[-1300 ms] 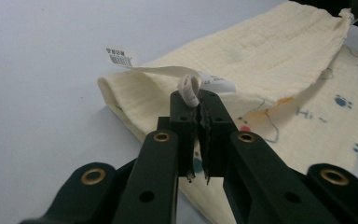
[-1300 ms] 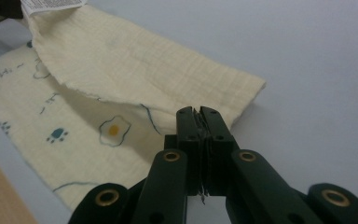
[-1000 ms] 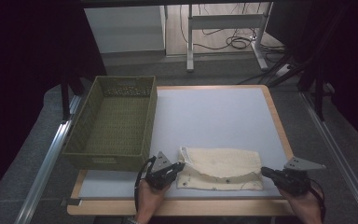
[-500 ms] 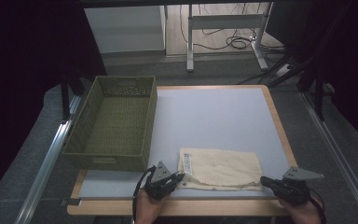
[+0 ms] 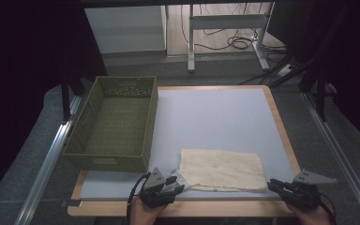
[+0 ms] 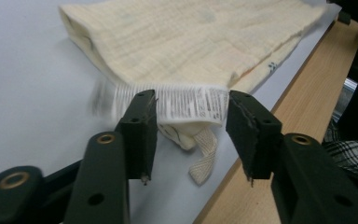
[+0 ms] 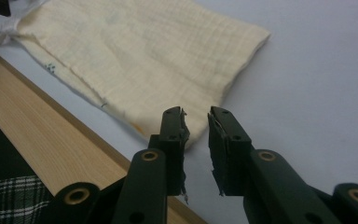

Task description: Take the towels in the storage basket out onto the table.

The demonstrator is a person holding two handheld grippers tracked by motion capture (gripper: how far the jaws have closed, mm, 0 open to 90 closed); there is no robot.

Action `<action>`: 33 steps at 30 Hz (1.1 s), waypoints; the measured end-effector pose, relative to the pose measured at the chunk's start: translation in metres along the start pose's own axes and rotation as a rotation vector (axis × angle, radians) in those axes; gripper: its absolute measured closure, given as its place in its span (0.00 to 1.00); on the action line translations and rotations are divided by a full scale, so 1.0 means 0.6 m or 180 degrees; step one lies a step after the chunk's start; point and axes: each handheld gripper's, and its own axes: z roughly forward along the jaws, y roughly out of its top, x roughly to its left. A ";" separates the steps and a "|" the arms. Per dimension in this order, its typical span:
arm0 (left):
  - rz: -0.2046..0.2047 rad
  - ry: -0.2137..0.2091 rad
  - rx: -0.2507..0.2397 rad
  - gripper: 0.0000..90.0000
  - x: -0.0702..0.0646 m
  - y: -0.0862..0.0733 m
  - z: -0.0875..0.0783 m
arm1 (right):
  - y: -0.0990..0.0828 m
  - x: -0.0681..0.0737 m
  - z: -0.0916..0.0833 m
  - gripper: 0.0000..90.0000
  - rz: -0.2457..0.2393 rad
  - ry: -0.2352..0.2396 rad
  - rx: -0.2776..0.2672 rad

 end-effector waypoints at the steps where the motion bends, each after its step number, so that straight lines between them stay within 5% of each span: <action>1: -0.0005 0.0012 -0.0041 0.58 0.002 0.006 -0.004 | 0.007 0.000 -0.005 0.83 -0.0001 -0.0017 -0.0034; 9: 0.0004 -0.0098 0.0129 0.65 0.003 0.012 0.030 | 0.015 0.020 0.026 0.82 -0.0115 0.0185 0.0034; 14: 0.0101 -0.0045 0.0277 0.66 -0.002 0.012 0.043 | 0.009 0.026 0.036 0.80 -0.0103 0.0258 0.0081; 20: 0.0292 0.0067 0.0369 0.88 -0.009 0.013 0.049 | 0.002 0.024 0.049 0.79 -0.0092 0.0257 0.0138; 24: 0.0323 0.0066 0.0341 1.00 -0.011 0.016 0.047 | -0.001 0.022 0.052 0.80 -0.0061 0.0273 0.0125; 33: 0.0237 0.0039 0.0240 1.00 -0.008 0.015 0.016 | 0.000 0.019 0.049 0.80 -0.0077 0.0226 0.0136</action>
